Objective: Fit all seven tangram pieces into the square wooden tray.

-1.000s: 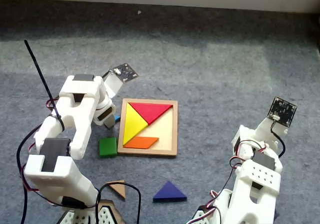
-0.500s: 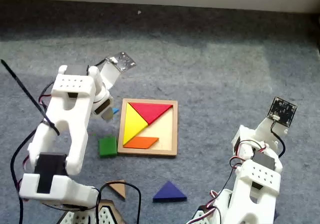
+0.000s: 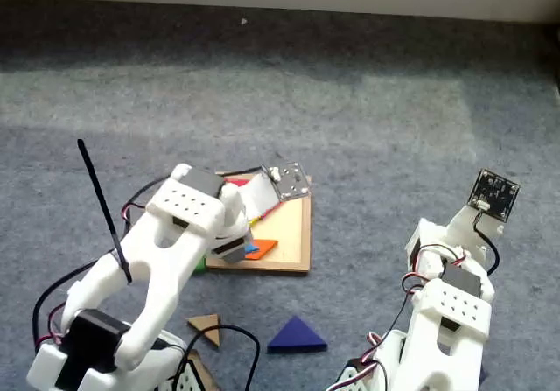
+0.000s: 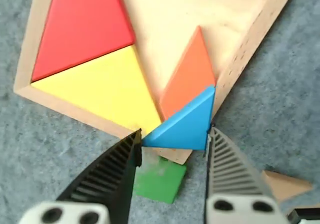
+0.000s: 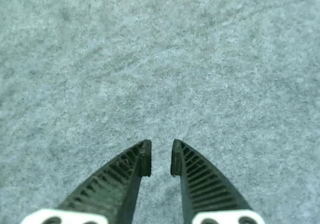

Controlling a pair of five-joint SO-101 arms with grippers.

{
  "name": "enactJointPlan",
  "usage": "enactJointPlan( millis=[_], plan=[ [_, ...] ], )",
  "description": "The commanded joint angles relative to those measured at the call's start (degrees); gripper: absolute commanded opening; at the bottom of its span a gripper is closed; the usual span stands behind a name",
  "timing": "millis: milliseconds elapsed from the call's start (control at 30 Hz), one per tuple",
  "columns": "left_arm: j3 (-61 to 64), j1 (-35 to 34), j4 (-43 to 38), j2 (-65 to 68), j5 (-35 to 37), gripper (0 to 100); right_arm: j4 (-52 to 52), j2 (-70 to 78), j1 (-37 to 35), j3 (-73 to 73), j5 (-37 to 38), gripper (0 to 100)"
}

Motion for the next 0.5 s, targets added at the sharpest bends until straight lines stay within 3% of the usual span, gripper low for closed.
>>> enactJointPlan(
  millis=[0,133,467],
  plan=[
    [1.36,2.42,-3.08,-2.24,3.34,11,-1.54,-1.27,-0.66,-0.13,-0.26,8.0],
    [1.10,2.07,-3.16,-2.77,8.35,22,-1.54,-1.27,-0.66,-0.13,-0.26,8.0],
    [-0.40,1.98,-2.73,-2.86,8.62,22,-1.54,-1.27,-0.66,-0.13,-0.26,8.0]
  ],
)
